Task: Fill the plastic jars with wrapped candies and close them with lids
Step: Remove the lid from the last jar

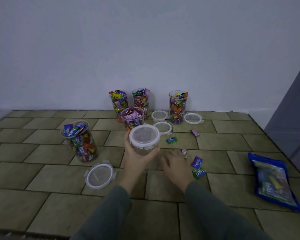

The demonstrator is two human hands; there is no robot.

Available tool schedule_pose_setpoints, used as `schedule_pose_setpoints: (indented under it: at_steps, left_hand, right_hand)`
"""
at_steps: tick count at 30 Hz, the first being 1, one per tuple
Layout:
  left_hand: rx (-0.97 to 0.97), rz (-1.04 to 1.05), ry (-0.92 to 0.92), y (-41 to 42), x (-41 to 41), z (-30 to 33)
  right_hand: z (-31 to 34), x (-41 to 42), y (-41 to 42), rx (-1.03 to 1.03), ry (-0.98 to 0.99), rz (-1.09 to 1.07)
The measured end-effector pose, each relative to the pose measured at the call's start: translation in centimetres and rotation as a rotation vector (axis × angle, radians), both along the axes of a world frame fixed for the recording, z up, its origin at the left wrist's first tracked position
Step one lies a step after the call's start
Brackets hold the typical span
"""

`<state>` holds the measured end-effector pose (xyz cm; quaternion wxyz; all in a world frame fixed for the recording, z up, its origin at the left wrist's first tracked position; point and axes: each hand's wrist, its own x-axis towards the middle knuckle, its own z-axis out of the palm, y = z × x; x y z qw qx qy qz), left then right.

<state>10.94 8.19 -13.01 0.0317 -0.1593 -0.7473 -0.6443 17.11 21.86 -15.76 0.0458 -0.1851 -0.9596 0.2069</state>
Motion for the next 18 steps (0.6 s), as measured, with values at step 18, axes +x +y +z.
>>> schedule_pose_setpoints:
  at_steps: [18]
  left_hand:
    - [-0.002,-0.103,-0.008,0.1,-1.2,-0.5]
  right_hand:
    - [7.8,-4.5,0.3,-1.094,0.246,-0.075]
